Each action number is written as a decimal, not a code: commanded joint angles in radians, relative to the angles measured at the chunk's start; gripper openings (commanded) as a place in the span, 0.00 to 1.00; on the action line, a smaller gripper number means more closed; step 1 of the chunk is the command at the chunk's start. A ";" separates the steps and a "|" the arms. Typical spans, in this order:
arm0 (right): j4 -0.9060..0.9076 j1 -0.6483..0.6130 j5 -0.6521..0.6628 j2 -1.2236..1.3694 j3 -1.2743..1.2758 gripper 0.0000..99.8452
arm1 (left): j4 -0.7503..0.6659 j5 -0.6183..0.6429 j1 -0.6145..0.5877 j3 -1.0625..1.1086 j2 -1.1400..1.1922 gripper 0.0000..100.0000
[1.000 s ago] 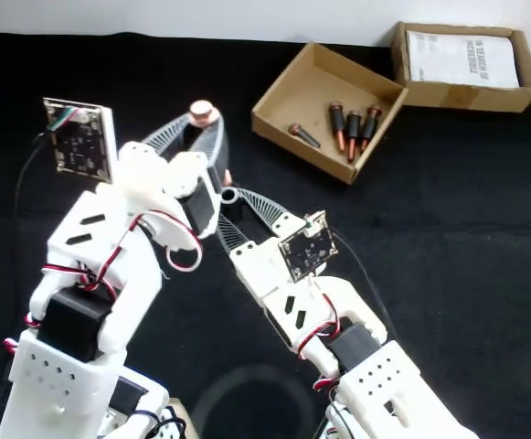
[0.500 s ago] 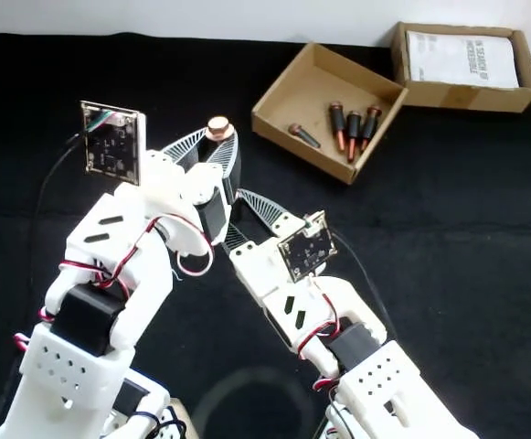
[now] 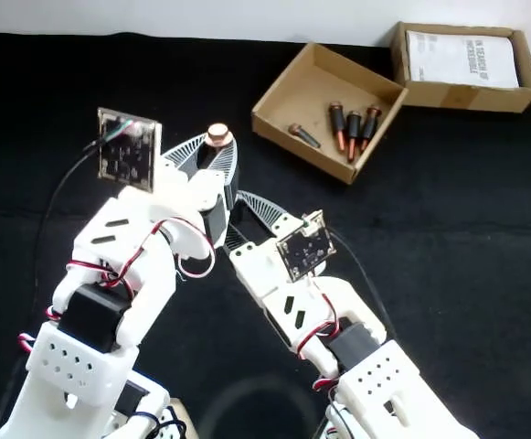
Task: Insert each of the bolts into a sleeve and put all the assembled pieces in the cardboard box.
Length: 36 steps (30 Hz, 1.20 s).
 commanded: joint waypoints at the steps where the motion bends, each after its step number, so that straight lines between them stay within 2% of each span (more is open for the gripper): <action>1: 0.005 0.015 -0.006 -0.016 -0.039 0.01 | -0.060 -0.005 -0.002 0.036 -0.001 0.01; 6: 0.007 0.015 -0.006 -0.016 -0.073 0.01 | -0.167 -0.005 -0.027 0.110 -0.001 0.01; 15: 0.007 0.041 -0.006 -0.008 -0.067 0.01 | -0.166 -0.002 -0.016 0.136 -0.002 0.01; 19: 0.007 0.047 -0.006 -0.008 -0.065 0.01 | -0.061 0.000 0.031 0.137 -0.065 0.01; 23: 0.007 0.047 -0.006 -0.008 -0.067 0.01 | 0.048 0.003 0.157 0.177 -0.171 0.01; 25: 0.007 0.047 -0.006 -0.008 -0.073 0.01 | 0.057 0.003 0.188 0.240 -0.220 0.01; 32: 0.010 0.045 -0.006 -0.015 -0.070 0.01 | 0.057 -0.003 0.186 0.366 -0.337 0.02; 34: 0.028 0.045 -0.006 -0.016 -0.074 0.01 | 0.057 -0.003 0.165 0.366 -0.329 0.06; 36: 0.076 0.042 -0.006 -0.016 -0.097 0.01 | 0.057 -0.002 0.130 0.363 -0.314 0.16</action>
